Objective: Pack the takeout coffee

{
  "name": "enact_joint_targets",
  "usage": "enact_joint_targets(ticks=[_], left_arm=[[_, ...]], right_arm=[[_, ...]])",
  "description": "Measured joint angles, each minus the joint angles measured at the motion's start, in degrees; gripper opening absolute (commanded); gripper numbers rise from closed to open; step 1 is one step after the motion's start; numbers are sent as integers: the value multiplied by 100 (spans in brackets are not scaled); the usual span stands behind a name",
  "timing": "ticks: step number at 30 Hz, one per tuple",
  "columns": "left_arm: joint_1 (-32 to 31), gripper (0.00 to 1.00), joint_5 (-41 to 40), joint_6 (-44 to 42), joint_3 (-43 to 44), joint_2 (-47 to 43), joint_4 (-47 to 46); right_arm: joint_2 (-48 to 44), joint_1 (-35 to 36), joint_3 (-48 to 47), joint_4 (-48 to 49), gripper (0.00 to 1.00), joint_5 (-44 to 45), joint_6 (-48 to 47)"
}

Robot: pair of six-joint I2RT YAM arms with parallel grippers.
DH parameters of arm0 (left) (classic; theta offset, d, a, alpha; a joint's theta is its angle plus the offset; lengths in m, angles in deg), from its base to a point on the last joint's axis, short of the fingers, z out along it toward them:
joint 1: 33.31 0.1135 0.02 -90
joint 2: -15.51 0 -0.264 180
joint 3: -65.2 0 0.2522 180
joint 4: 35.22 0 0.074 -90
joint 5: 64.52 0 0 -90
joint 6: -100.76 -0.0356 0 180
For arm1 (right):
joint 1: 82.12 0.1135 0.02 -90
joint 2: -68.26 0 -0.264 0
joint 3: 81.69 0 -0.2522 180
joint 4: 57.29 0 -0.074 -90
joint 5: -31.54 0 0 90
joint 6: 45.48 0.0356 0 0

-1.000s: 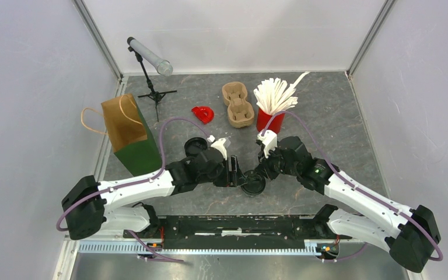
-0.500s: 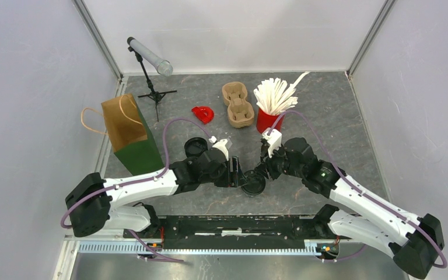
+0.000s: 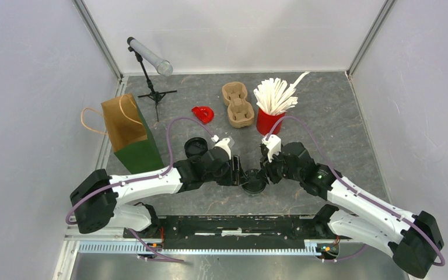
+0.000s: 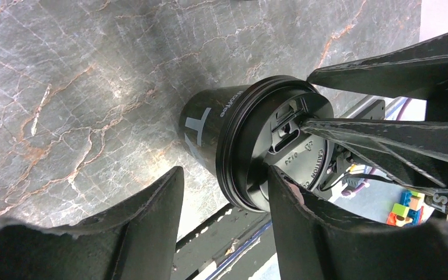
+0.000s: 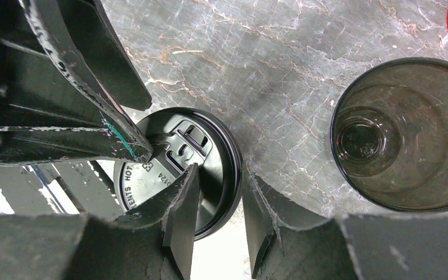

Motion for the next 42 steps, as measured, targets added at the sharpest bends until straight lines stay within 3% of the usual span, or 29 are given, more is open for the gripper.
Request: enact_joint_targets(ticks=[13,21,29,35,42], left_arm=[[0,55,0,0,37,170,-227],[0,64,-15,2,-17,195,-323],[0,58,70,2,-48,326,-638],[-7,54,79,4,-52,343,-710],[-13,53,74,-2,-92,343,-802]], right_arm=[[-343,-4,636,748,38,114,120],[-555,-35,1071,1351,38,9,387],[-737,-52,1362,1740,38,-42,518],[-796,-63,1357,1690,52,-9,579],[-1078,-72,1082,911,58,160,673]])
